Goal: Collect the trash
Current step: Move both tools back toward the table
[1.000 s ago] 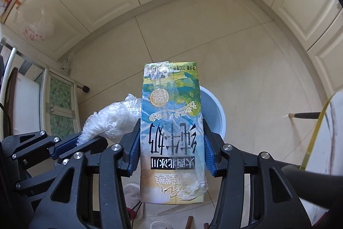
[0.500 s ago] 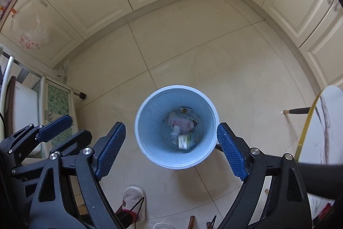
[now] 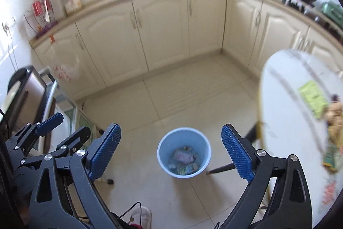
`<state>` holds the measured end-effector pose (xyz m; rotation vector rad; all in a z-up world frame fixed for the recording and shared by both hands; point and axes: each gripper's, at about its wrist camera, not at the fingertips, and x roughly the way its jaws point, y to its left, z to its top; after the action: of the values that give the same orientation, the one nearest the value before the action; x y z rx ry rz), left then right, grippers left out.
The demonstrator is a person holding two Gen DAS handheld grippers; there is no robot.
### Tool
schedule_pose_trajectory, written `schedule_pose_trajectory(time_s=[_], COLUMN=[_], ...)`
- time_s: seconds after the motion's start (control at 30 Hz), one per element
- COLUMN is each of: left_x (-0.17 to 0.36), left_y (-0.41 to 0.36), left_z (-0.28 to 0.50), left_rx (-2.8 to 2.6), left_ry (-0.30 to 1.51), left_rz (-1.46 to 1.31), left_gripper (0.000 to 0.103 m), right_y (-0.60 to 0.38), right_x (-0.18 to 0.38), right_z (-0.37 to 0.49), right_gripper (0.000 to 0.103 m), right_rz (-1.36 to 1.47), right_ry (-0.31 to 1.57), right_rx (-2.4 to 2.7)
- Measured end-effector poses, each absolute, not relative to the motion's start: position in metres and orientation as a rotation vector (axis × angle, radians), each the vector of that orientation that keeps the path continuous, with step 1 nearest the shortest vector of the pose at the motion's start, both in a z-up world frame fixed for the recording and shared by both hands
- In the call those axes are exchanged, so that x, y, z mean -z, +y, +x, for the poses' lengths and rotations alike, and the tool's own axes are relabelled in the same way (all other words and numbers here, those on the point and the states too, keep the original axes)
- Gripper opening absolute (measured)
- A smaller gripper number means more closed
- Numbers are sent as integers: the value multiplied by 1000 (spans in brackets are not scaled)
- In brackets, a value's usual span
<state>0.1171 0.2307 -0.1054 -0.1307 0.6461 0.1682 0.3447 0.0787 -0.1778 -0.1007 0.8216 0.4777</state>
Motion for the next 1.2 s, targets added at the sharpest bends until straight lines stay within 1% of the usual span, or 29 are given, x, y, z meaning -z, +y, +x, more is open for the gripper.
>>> schedule_pose_trajectory(time_s=[0.03,0.1,0.13,0.17,0.27,0.33,0.5,0.53,0.6,0.63,0.73,0.93,1.2], left_x=[96,80,72,63,54,47,34,43,41,51,58,60,58], left_y=[217,189,178,166,130,116,84,80,65,73,74,81,78], left_z=[104,83,74,67,37,10,-36,-59,-81,-93,-119,-148,-131], left_rx=[-158,-147,-129,-112,-89,-60,-10,0,21,31,57,77,85], left_ry=[610,552,520,494,418,368,261,241,207,197,163,125,136], left_rz=[-117,-93,-85,-81,-59,-53,-22,-18,-18,-15,-3,9,13], left_gripper=[80,85,90,93,96,102,102,102,102,102,102,102,102], right_y=[69,46,32,23,-5,-25,-63,-71,-89,-97,-115,-140,-166], right_x=[162,130,115,100,63,42,-9,-17,-33,-38,-54,-75,-75], right_z=[333,306,292,281,243,216,164,154,135,126,103,83,82], right_gripper=[103,103,103,103,103,103,103,103,103,103,103,103,103], right_rz=[-98,-89,-80,-75,-82,-80,-59,-54,-39,-35,-18,3,30], right_ry=[790,722,686,660,580,523,413,393,353,339,295,234,230], right_rx=[-466,-430,-410,-391,-320,-276,-207,-193,-160,-142,-106,-63,-26])
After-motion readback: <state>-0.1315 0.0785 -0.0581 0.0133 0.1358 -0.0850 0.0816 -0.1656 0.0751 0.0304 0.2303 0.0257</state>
